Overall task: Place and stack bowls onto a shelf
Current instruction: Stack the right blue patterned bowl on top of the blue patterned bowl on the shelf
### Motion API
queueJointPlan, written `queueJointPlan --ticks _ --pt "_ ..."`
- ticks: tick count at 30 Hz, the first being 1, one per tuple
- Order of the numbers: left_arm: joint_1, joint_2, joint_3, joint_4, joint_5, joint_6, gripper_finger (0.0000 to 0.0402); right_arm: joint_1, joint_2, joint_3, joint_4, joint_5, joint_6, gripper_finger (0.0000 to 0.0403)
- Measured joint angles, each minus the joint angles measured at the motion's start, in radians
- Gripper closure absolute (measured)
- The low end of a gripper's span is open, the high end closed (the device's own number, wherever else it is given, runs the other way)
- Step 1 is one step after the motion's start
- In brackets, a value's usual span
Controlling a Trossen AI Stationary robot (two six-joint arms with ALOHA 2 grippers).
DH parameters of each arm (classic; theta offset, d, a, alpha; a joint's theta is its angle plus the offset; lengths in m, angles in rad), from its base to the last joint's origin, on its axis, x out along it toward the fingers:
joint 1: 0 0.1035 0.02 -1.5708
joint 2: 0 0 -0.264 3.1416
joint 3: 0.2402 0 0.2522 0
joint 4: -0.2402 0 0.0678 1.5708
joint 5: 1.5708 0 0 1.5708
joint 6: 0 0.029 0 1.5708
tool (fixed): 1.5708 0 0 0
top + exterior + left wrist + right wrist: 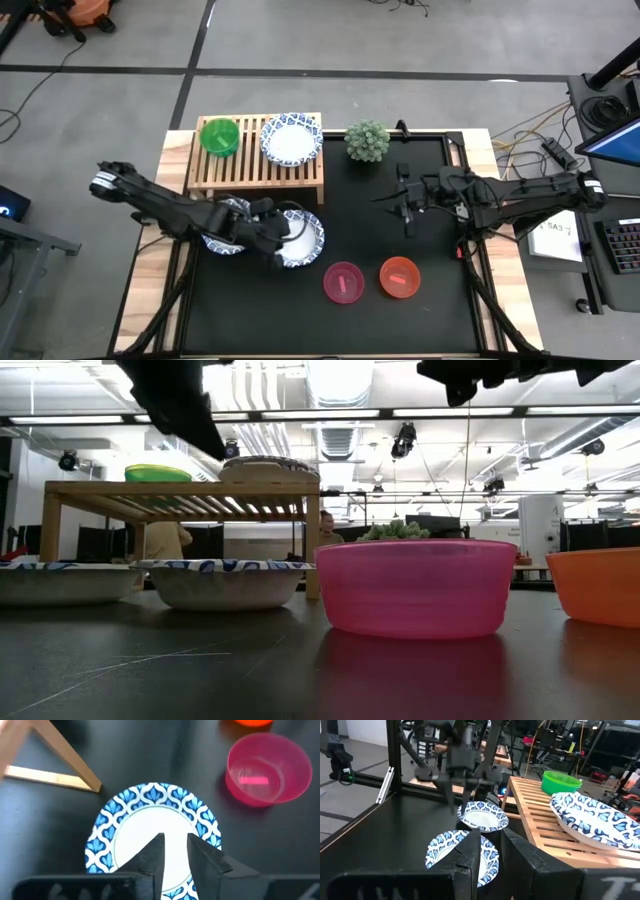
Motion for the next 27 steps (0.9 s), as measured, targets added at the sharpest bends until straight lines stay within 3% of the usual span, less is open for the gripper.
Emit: queueJointPlan --ticks 10,18,27 --pt "-0.008 0.161 0.000 0.018 0.128 0.010 0.0259 0.000 -0.005 -0.001 0.002 -0.004 0.000 0.0335" --pt "-0.021 0.290 0.000 0.102 0.212 0.011 0.0253 0.000 -0.003 -0.001 0.000 -0.005 0.022 0.0335" --pt "-0.022 0.296 -0.007 0.131 0.238 0.001 0.0253 0.000 -0.003 -0.001 0.001 -0.005 0.020 0.0335"
